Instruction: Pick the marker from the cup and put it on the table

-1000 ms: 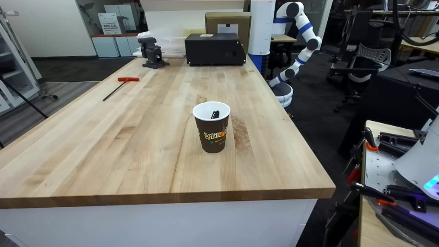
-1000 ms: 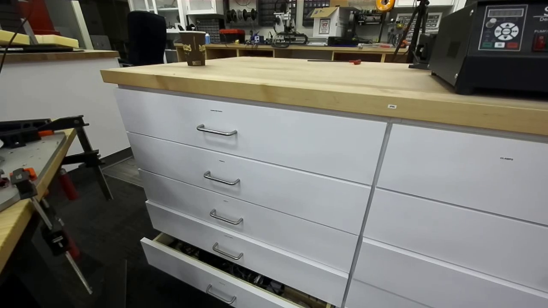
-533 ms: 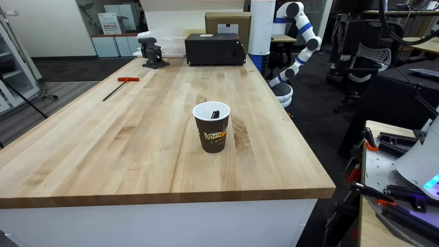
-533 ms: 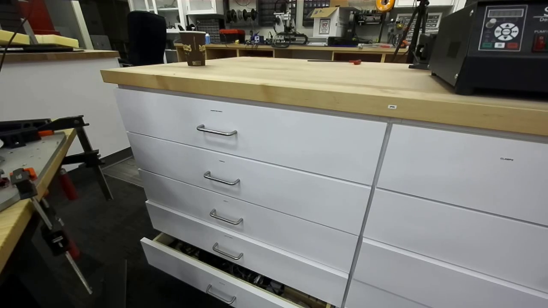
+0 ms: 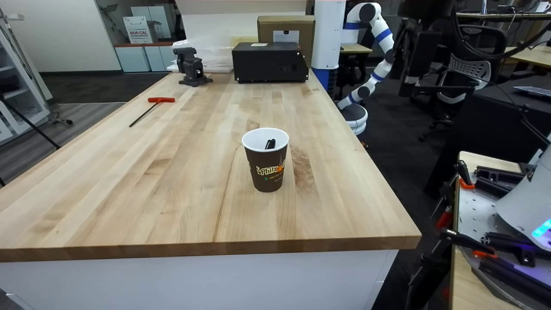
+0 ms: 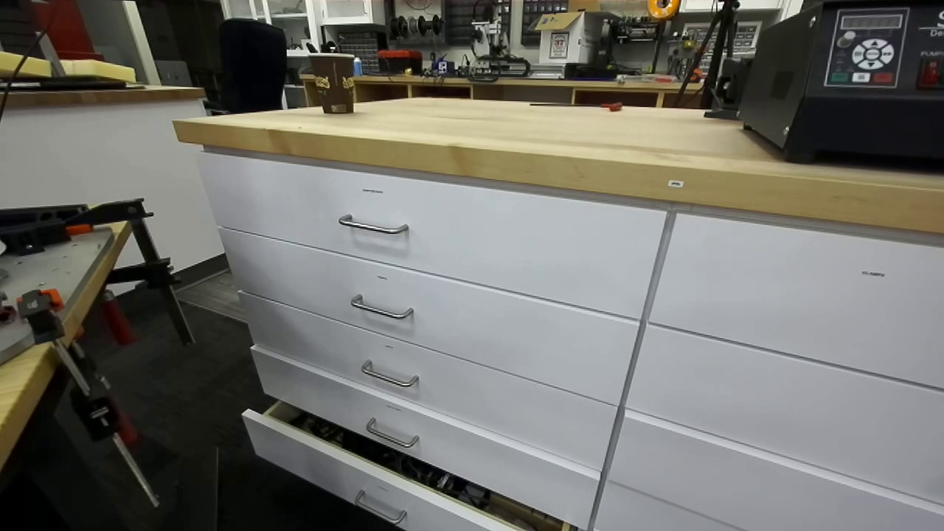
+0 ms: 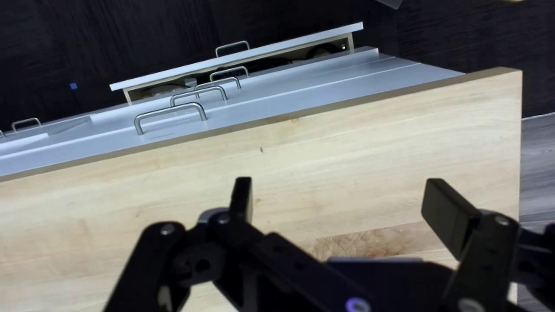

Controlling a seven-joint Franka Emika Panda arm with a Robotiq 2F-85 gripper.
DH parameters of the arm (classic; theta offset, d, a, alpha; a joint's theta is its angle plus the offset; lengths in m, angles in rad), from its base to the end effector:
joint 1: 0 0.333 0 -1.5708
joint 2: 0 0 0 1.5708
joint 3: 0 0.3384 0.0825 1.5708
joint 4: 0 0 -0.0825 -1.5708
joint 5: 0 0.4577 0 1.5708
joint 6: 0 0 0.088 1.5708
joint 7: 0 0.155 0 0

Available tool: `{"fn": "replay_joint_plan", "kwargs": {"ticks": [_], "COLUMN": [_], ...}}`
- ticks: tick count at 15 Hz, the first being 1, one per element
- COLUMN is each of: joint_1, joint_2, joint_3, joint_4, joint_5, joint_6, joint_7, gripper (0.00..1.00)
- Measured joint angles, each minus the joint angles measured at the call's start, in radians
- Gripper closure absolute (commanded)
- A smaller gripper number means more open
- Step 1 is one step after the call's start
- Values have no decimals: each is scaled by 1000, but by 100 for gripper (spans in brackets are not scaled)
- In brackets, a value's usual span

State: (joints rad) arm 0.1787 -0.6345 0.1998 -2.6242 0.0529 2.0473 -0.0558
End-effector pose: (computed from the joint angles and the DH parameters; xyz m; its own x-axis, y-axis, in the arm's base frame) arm 0.3872 0.1497 0.3891 0.9286 0.3683 0.0460 0.3646 -0.9283 0.0724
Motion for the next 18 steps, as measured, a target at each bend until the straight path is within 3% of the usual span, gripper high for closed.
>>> {"fn": "replay_joint_plan", "kwargs": {"ticks": [7,18], "joint_1": [-2,-4], "joint_2": [130,436], "joint_3": [57,109], "joint_4": [63,312], "joint_5": [-38,-129], "joint_6": [70,70], "joint_7": [154,312], "gripper": [0,0]}}
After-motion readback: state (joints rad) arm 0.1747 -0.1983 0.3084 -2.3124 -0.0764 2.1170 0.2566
